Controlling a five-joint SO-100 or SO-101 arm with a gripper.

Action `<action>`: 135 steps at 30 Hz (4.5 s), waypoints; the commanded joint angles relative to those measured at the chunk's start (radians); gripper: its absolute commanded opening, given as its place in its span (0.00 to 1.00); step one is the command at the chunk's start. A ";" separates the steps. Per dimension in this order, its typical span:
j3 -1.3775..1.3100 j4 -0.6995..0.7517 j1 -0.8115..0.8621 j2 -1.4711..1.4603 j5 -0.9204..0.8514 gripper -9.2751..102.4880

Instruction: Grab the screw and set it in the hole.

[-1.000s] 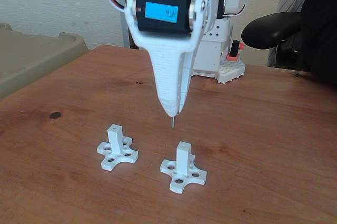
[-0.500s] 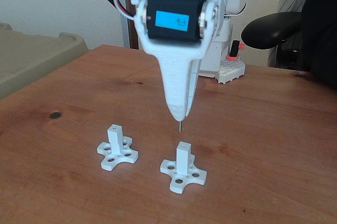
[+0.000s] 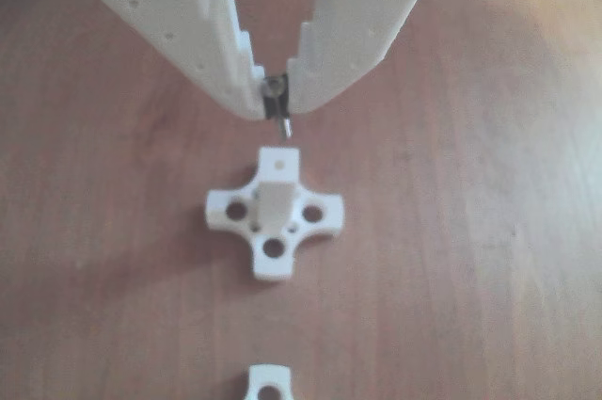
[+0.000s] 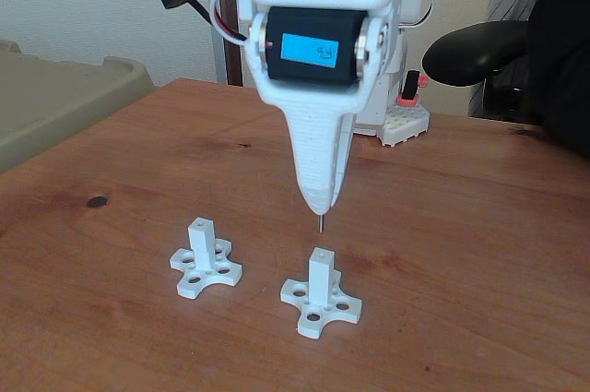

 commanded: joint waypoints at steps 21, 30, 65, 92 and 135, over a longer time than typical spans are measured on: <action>0.005 -0.037 -0.021 -0.002 0.009 0.04; 0.005 -0.038 -0.020 -0.015 0.009 0.04; 0.008 -0.052 -0.009 -0.037 -0.002 0.04; 0.018 -0.060 0.002 -0.040 -0.012 0.04; 0.015 -0.060 -0.006 -0.037 -0.011 0.04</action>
